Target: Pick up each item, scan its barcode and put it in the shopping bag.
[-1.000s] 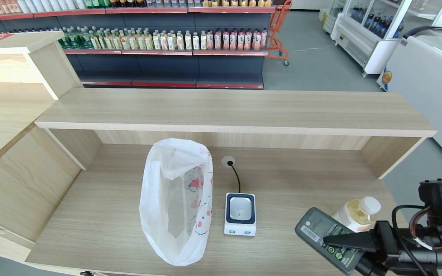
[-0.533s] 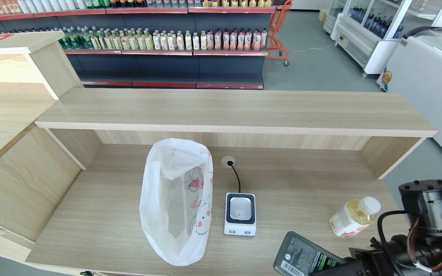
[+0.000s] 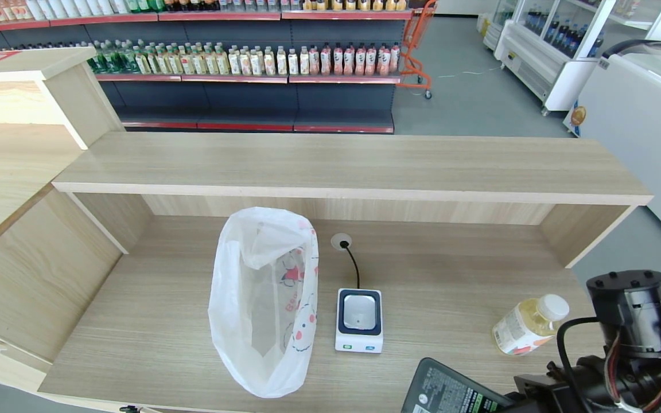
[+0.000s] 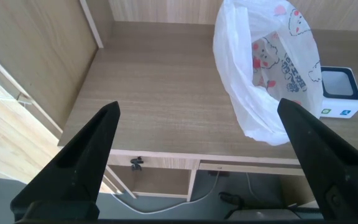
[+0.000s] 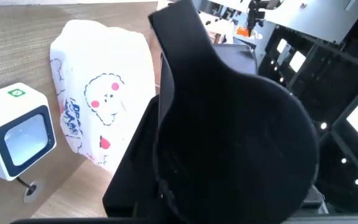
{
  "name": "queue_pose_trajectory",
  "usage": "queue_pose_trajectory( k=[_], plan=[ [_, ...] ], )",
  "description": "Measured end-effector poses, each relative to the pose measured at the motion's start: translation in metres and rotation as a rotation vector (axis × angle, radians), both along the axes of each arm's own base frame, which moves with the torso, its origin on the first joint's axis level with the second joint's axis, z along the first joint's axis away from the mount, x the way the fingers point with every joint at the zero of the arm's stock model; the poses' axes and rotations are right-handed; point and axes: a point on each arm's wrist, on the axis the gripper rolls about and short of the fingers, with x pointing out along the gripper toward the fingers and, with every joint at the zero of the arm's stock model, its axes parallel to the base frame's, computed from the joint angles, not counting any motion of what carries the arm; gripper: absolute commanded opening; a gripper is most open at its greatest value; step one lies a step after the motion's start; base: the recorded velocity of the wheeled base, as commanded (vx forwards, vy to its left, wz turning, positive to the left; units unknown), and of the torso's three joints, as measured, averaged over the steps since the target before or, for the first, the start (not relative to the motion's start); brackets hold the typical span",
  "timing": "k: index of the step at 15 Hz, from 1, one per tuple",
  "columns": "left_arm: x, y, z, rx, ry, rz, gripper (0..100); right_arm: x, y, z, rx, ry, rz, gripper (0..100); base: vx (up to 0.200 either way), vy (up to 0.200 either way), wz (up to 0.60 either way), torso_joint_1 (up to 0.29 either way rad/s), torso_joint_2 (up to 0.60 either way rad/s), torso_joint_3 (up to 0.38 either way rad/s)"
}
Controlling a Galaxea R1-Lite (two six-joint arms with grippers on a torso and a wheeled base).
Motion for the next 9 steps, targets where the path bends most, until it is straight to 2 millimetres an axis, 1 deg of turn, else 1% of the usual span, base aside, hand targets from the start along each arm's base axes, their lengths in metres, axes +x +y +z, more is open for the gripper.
queue_pose_trajectory(
  k=[3, 9],
  plan=[
    [0.0000, 0.0000, 0.0000, 0.000, 0.000, 0.000, 100, 0.0005, 0.0009, -0.0003, 0.018, 0.008, 0.028, 0, 0.000, 0.000, 0.00, 0.000, 0.00, 0.000],
    [0.0000, 0.0000, 0.0000, 0.000, 0.000, 0.000, 100, 0.0053, 0.0032, -0.0011, 0.018, 0.013, 0.030, 0, 0.000, 0.000, 0.00, 0.000, 0.00, 0.000]
  ],
)
